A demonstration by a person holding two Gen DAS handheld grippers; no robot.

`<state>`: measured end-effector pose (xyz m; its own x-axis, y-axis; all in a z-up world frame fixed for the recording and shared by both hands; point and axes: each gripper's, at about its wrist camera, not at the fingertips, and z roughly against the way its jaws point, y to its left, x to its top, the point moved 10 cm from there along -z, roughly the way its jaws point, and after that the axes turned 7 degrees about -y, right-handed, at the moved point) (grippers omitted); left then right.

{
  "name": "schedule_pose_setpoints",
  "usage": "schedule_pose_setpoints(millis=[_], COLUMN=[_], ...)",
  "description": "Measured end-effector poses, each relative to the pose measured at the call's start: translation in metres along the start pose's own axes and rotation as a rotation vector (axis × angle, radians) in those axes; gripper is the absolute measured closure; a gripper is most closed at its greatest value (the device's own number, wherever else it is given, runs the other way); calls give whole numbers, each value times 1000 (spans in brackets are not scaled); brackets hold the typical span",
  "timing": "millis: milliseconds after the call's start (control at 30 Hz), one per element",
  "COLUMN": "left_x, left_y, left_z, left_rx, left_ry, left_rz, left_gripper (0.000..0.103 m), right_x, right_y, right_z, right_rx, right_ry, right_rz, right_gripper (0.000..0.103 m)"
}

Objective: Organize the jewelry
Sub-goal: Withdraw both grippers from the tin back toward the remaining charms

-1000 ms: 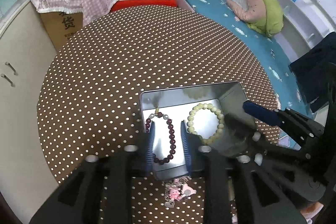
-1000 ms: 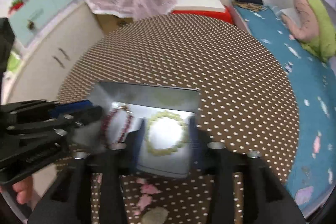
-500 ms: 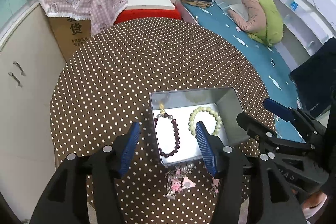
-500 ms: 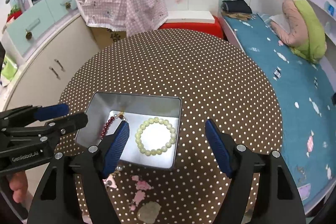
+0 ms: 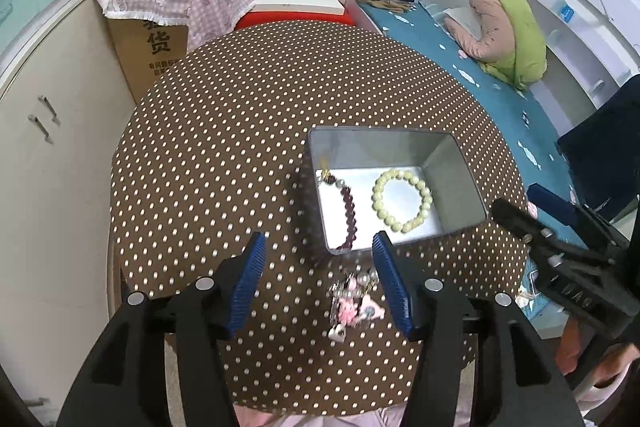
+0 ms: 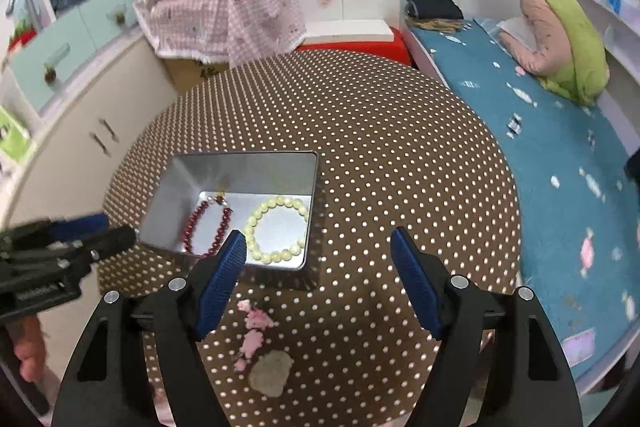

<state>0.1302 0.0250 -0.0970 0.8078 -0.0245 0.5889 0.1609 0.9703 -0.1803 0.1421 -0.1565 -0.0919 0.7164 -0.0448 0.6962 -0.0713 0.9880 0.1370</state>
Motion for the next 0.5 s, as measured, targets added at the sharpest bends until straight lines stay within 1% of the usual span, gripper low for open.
schedule_pose_setpoints(millis=[100,233,333,433,500], left_x=[-10,-25,-37,-47,-53], left_y=[3,4,3,3,2], left_z=[1,-1,-6,-14,-21], left_rx=[-2,-2,-12,-22,-24], left_ry=[17,43,69,99,119], left_rz=[16,9,10,17,18], left_gripper=[50,50,50,50,50], right_x=[-9,-20,-34,-49,-61], right_y=[1,4,6,11,15], right_z=[8,14,9,-1,-8], right_rx=[60,79,87,89,108], right_ry=[3,8,41,90,128], right_rz=[-26,-21,-11,-2,-1], right_gripper=[31,31,31,31,31])
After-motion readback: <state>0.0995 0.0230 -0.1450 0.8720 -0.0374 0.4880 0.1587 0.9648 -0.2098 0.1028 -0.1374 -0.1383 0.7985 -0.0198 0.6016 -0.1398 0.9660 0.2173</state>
